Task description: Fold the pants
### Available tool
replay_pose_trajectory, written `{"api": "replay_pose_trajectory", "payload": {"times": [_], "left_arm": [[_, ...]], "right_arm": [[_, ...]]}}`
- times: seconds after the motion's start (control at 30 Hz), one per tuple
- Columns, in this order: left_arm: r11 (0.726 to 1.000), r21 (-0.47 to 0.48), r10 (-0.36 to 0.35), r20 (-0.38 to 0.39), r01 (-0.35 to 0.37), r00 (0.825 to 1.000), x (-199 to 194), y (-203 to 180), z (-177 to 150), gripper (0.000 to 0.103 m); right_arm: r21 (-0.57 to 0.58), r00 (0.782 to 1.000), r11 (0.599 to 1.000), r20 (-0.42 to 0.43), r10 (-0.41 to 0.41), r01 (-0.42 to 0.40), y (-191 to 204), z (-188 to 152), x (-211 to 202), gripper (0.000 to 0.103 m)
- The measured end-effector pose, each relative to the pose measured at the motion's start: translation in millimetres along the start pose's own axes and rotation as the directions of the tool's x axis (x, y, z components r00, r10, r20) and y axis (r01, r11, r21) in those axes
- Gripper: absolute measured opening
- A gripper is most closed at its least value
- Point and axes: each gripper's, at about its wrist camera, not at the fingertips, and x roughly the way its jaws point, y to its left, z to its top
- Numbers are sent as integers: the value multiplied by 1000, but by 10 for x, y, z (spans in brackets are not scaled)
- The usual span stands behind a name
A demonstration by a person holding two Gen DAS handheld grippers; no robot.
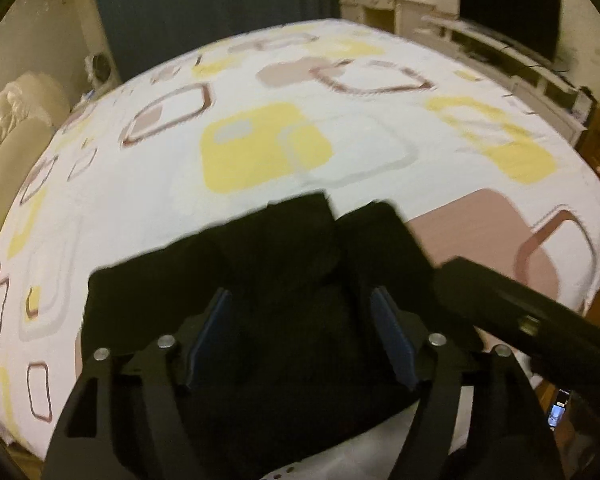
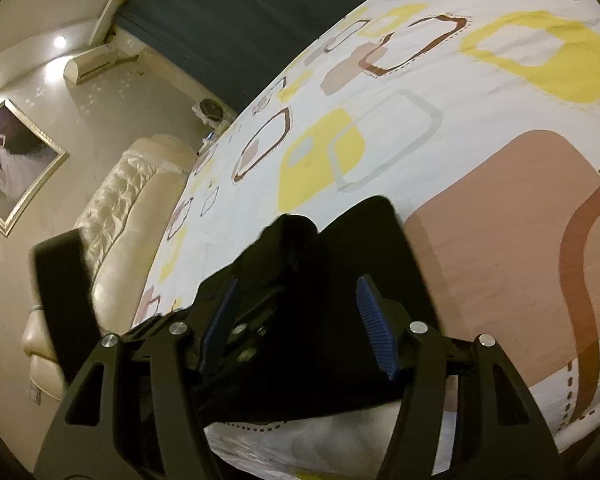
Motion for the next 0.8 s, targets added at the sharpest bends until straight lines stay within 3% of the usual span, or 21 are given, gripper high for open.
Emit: {"api": "replay_pose_trajectory", "payload": {"times": [0.17, 0.37, 0.57, 0.63, 0.8], "left_arm": [[999, -7, -44, 38, 44, 998, -257, 89, 37, 72], [990, -115, -76, 79, 85, 994, -537, 832, -117, 77], [956, -270, -114, 19, 114, 993, -397, 1927, -629, 79], [949, -302, -102, -6, 96, 995, -335, 2143, -794, 79], [893, -435, -147, -34, 118, 989, -183, 2526, -1174, 79]], "right_arm": [[20, 1000, 1000, 17, 10, -11, -38, 55, -73, 61], [8, 999, 999, -33, 38, -37, 30, 30, 12, 61], [0, 988, 999, -151, 44, -44, 159, -30, 351, 65], [-8, 983, 1000, -180, 24, -25, 175, -26, 460, 65], [8, 966, 999, -253, -47, 51, 114, -13, 762, 65]]}}
